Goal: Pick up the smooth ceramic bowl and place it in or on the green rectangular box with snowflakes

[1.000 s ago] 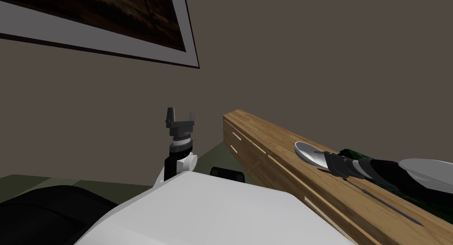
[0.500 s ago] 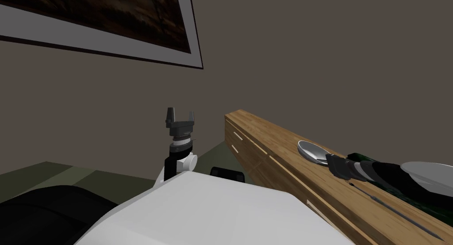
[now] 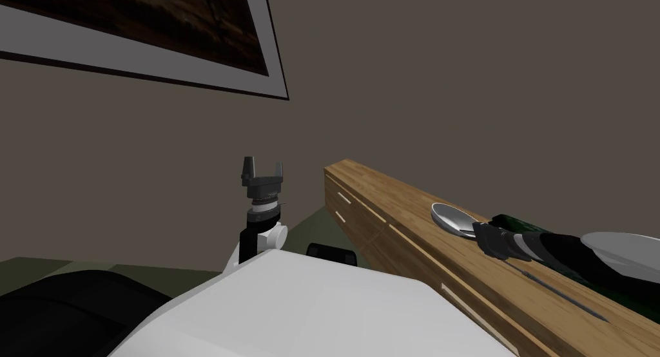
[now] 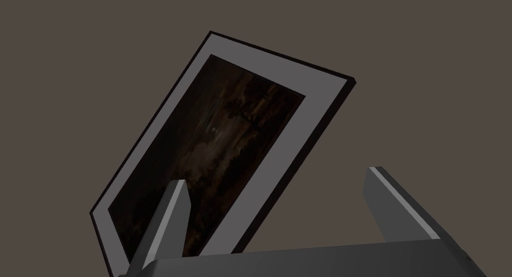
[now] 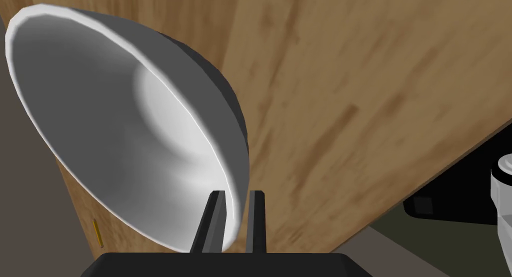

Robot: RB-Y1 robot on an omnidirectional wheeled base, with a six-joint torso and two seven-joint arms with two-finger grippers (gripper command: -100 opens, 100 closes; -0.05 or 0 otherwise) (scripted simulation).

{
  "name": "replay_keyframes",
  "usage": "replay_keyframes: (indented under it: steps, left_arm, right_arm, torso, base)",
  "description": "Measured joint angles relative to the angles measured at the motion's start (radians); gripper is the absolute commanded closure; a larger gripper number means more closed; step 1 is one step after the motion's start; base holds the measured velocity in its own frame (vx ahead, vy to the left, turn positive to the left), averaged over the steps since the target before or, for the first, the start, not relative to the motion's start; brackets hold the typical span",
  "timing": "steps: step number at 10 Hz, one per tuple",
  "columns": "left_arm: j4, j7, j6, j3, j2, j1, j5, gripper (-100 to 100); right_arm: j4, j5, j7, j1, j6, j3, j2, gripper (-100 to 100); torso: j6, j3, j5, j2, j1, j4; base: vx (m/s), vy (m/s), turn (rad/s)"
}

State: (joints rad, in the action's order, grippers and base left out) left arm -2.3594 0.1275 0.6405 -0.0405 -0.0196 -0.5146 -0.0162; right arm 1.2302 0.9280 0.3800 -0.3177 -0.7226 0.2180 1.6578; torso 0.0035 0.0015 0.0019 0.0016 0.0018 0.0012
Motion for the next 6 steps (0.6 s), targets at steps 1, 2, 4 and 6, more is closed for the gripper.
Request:
replay_keyframes:
  steps: [1, 2, 4, 6]
  left_arm:
    - [0.0, 0.0, 0.0, 0.0, 0.0, 0.0, 0.0, 0]
    - [0.0, 0.0, 0.0, 0.0, 0.0, 0.0, 0.0, 0]
    - [0.0, 0.0, 0.0, 0.0, 0.0, 0.001, 0.0, 0]
    - [0.0, 0.0, 0.0, 0.0, 0.0, 0.001, 0.0, 0]
  right_arm:
    - [0.0, 0.0, 0.001, 0.0, -0.003, 0.0, 0.001, 0]
    - [-0.001, 0.0, 0.001, -0.001, -0.003, 0.0, 0.001, 100]
    - [-0.002, -0.005, -0.01, 0.003, -0.001, -0.031, 0.048, 100]
    - [-0.043, 0.017, -0.01, 0.046, -0.022, -0.029, 0.052, 100]
  torso:
    - [-0.003, 0.0, 0.0, 0.0, 0.0, 0.0]
    - [-0.003, 0.0, 0.0, 0.001, 0.0, 0.0]
    - [-0.003, 0.006, 0.001, 0.01, -0.003, 0.003]
    - [-0.001, 0.009, 0.0, 0.015, -0.008, 0.004]
  base:
    - [0.0, 0.0, 0.0]
    - [-0.074, -0.021, -0.001]
    - [-0.157, -0.089, 0.026]
    - [-0.187, -0.141, 0.041]
